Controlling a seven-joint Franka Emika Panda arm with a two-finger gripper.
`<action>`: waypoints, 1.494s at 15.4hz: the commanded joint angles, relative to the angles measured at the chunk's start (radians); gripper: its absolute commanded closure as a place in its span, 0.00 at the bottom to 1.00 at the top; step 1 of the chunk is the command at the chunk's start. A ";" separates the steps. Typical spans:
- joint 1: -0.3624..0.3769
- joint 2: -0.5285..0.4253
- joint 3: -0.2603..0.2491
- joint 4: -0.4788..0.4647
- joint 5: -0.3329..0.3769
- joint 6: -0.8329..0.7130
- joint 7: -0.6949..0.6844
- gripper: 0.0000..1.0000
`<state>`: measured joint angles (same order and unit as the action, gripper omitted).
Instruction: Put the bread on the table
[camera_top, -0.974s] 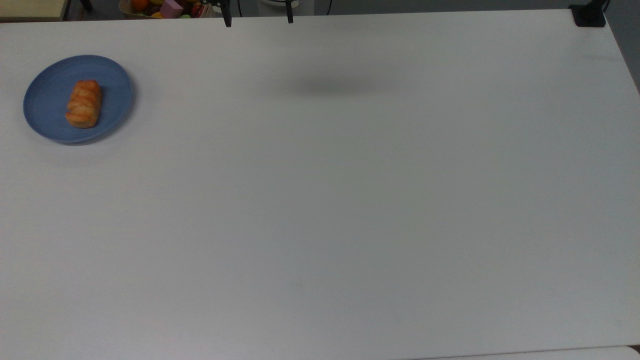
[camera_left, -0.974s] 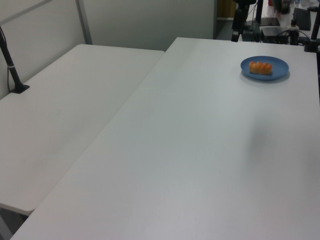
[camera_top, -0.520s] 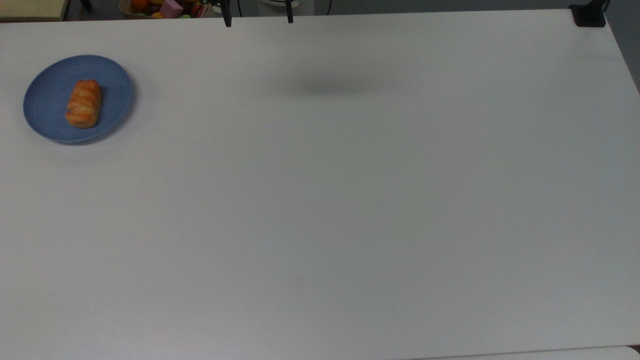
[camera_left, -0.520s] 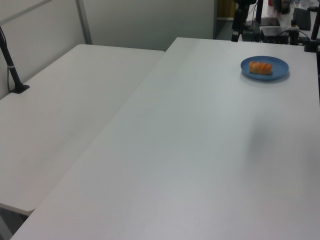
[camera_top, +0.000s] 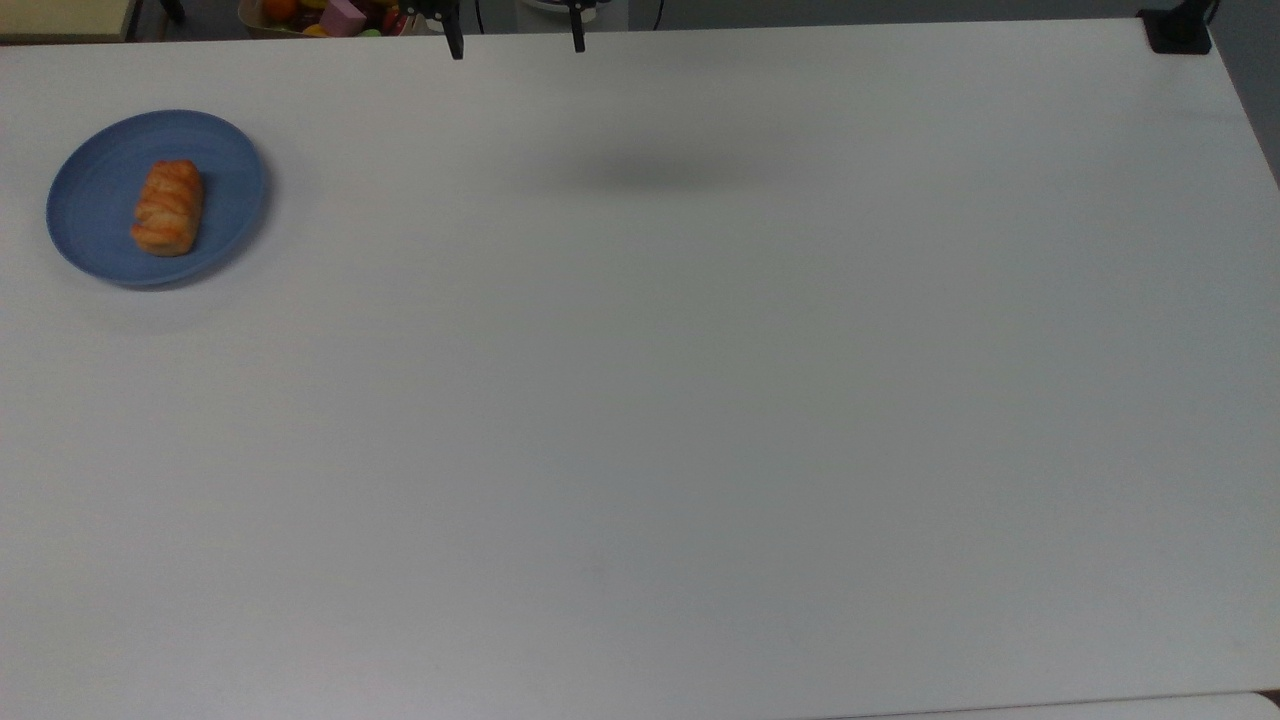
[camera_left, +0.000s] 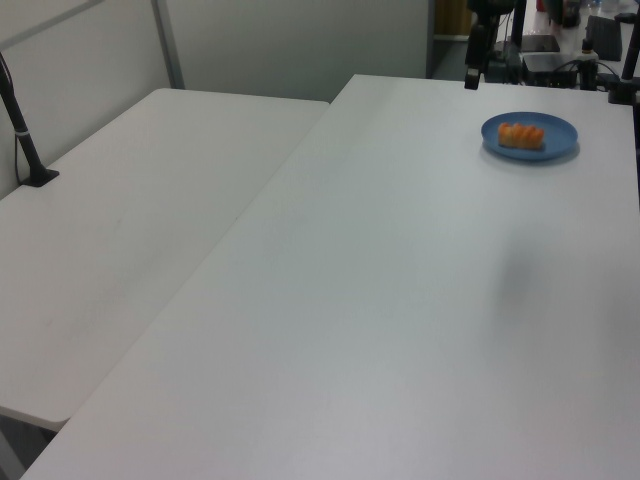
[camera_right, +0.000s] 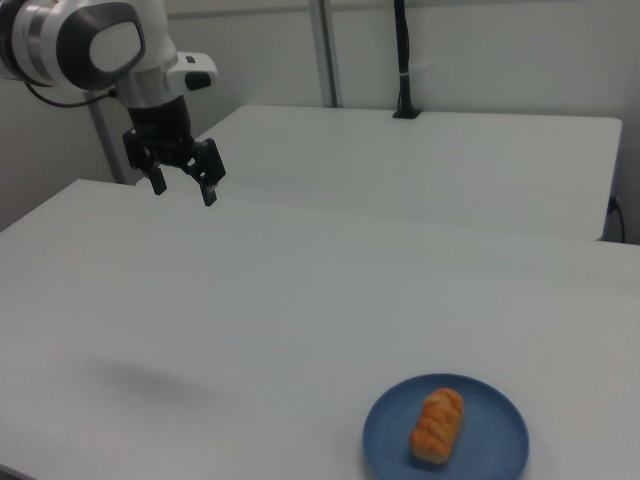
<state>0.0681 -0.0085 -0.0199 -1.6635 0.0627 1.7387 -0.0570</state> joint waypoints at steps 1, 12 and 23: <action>0.022 0.001 -0.018 -0.007 -0.012 -0.027 -0.017 0.00; -0.103 0.215 -0.110 0.275 -0.024 -0.133 -0.118 0.00; -0.367 0.358 -0.146 0.182 -0.075 0.105 -0.365 0.00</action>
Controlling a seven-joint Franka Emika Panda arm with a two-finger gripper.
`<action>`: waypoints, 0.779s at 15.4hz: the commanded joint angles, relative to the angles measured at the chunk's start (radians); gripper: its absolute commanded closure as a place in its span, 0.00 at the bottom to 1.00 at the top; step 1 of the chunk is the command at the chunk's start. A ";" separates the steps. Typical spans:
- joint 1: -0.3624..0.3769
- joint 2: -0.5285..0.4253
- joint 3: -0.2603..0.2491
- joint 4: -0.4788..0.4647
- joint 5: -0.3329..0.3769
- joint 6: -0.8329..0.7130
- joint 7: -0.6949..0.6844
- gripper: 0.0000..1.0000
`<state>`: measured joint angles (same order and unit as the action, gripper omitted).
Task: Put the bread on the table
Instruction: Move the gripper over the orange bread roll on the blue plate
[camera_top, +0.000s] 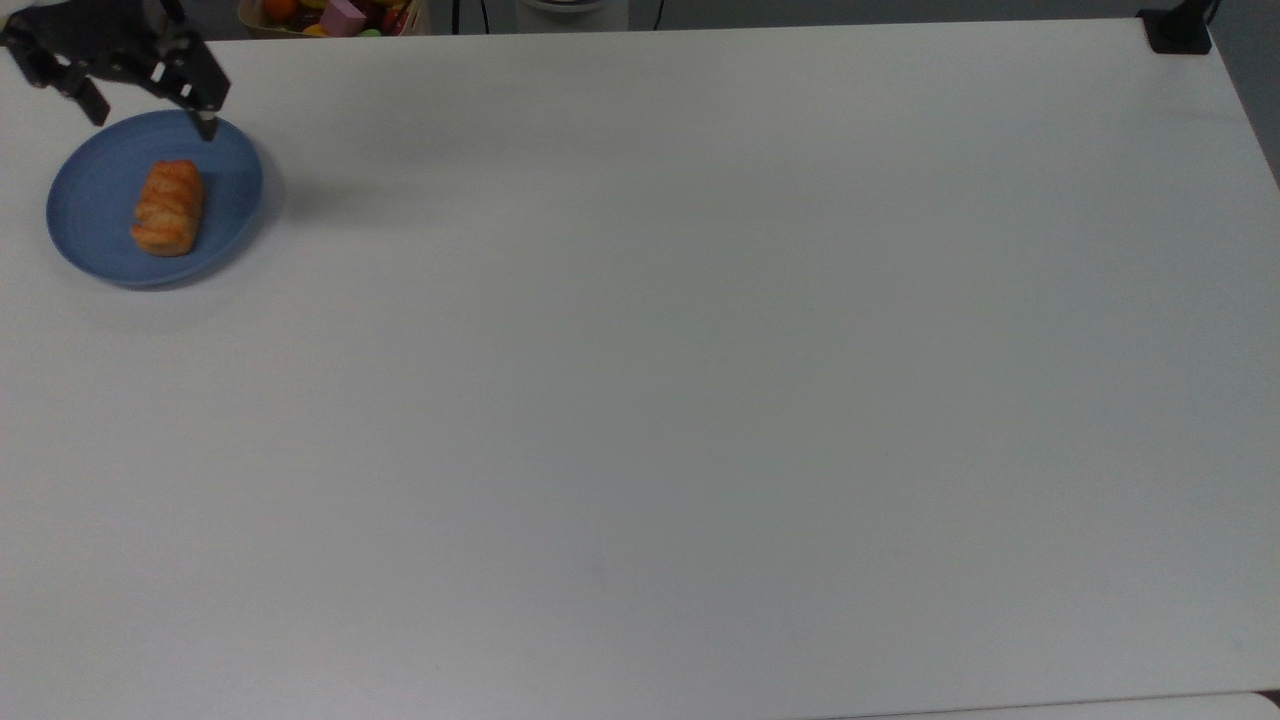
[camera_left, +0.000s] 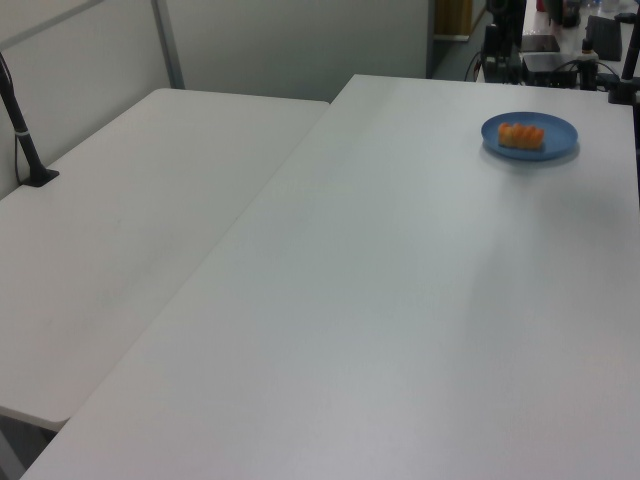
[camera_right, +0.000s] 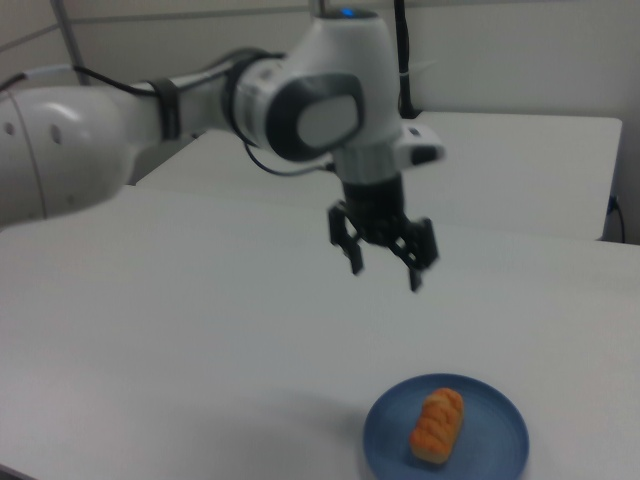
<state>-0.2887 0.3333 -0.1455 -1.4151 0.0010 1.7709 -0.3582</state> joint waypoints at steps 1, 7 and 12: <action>-0.027 0.026 -0.020 -0.076 -0.012 0.093 -0.071 0.00; -0.056 0.075 -0.035 -0.188 -0.012 0.240 -0.198 0.00; -0.055 0.118 -0.049 -0.235 -0.032 0.317 -0.232 0.00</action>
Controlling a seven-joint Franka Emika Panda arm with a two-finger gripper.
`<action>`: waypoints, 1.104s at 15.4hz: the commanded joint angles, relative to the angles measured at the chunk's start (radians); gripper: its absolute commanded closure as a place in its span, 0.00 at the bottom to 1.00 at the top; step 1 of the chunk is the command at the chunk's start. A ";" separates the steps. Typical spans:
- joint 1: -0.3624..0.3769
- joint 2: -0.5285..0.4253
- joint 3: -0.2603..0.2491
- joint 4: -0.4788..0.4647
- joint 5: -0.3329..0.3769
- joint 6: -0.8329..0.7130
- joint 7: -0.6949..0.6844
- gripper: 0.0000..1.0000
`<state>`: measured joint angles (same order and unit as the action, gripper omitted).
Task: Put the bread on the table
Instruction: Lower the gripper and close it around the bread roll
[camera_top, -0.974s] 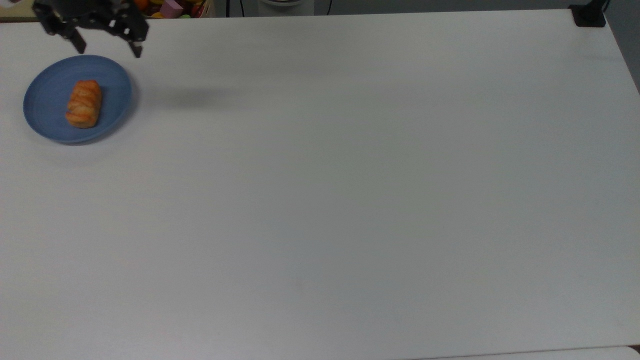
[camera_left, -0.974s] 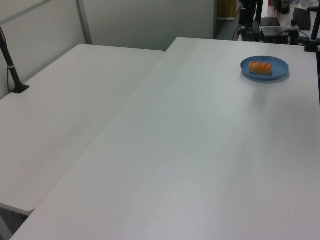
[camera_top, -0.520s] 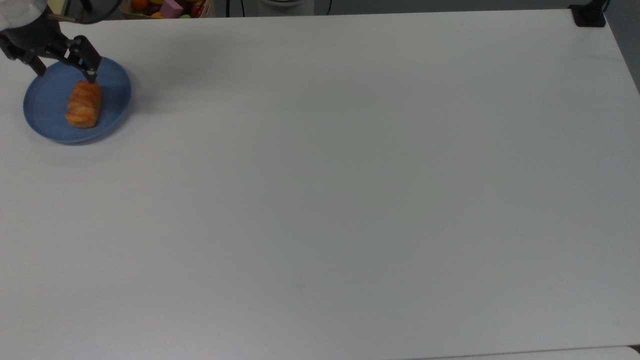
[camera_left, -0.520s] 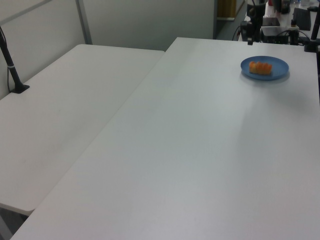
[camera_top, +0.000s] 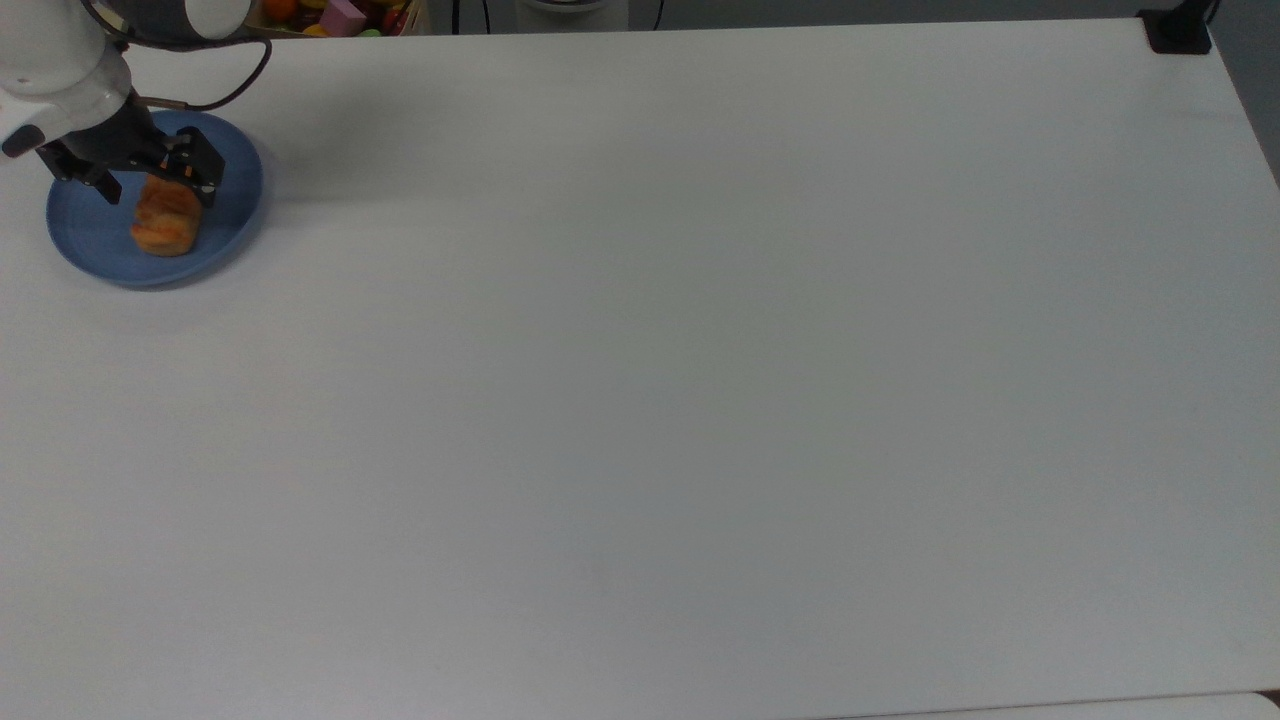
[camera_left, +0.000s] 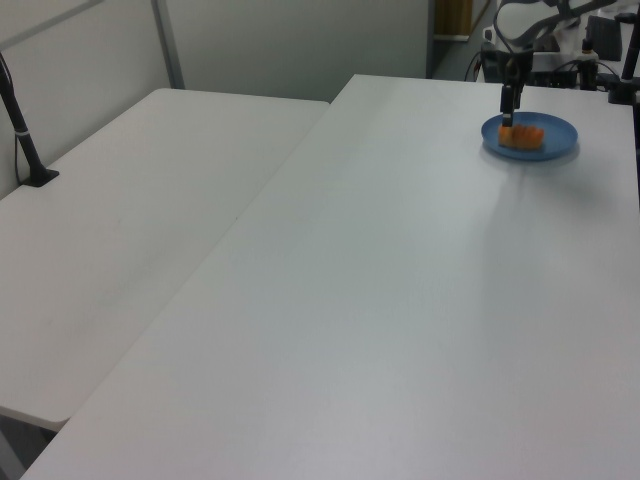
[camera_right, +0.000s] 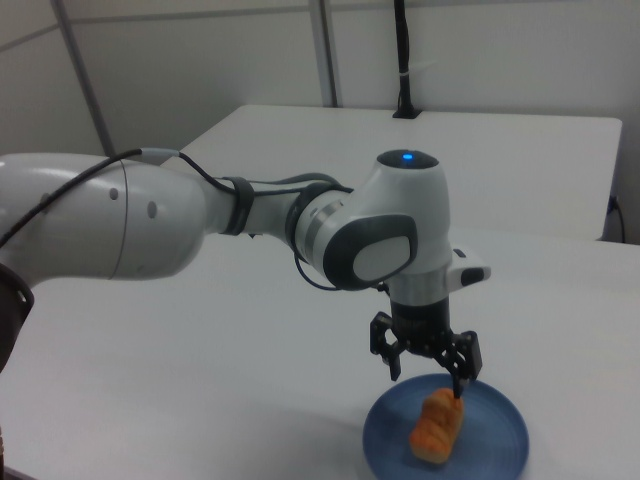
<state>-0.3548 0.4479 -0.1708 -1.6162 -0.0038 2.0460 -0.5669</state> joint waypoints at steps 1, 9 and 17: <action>0.013 0.009 -0.030 -0.036 -0.031 0.048 -0.024 0.00; 0.014 0.011 -0.046 -0.136 -0.067 0.181 -0.018 0.23; 0.016 -0.002 -0.046 -0.133 -0.058 0.158 -0.008 0.57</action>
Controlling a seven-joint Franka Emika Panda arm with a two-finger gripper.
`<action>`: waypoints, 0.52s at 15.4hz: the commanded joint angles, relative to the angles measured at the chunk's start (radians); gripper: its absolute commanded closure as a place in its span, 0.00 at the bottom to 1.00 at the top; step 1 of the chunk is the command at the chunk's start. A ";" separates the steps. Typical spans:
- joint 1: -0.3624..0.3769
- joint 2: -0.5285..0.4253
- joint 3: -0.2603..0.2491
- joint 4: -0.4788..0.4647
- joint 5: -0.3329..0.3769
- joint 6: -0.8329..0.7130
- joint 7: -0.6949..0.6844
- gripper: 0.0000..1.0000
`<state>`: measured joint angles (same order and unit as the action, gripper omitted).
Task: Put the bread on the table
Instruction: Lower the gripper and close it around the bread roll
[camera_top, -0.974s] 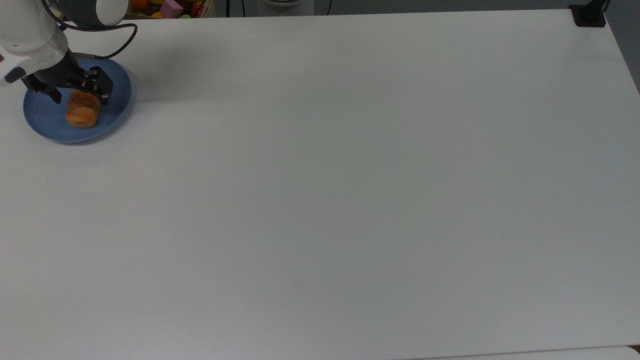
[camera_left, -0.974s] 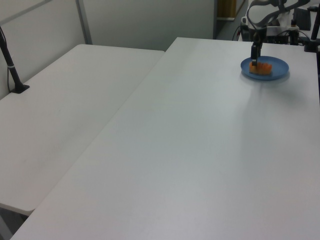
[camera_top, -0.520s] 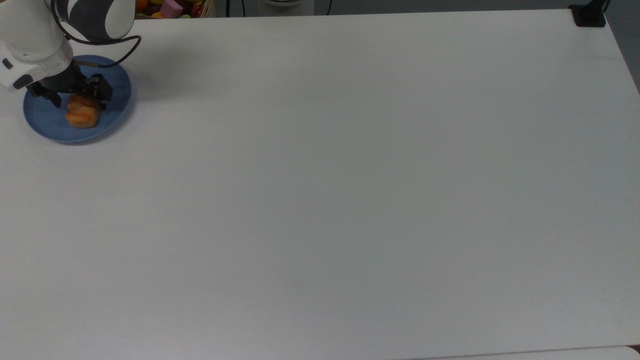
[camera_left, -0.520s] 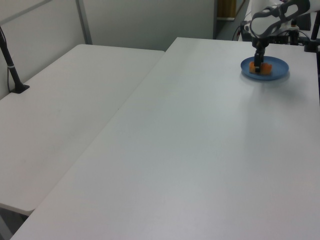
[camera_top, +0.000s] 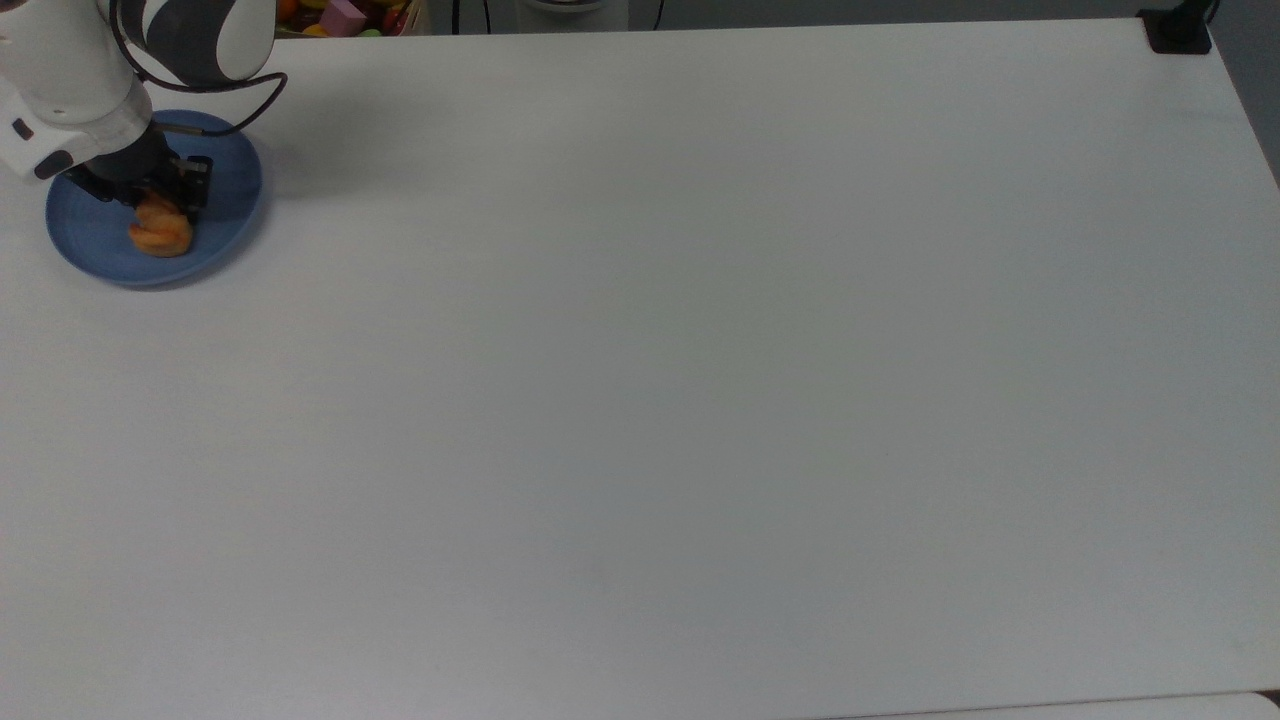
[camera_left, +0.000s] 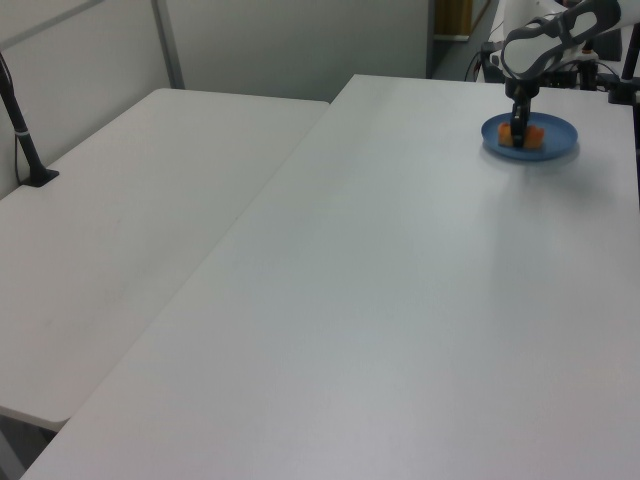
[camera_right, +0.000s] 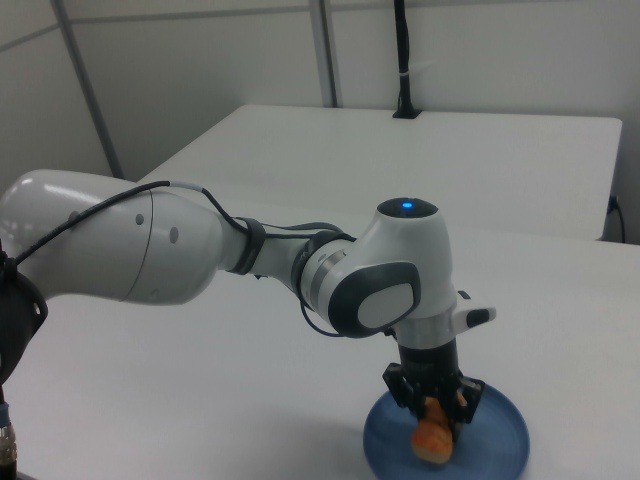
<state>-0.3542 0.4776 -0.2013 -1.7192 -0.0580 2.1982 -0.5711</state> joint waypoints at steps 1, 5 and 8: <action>0.014 -0.037 -0.015 -0.030 -0.003 -0.001 -0.006 0.57; 0.026 -0.105 -0.015 -0.022 -0.003 -0.064 -0.007 0.57; 0.053 -0.177 -0.013 -0.020 -0.003 -0.107 -0.004 0.57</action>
<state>-0.3440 0.4069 -0.2015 -1.7129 -0.0580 2.1570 -0.5711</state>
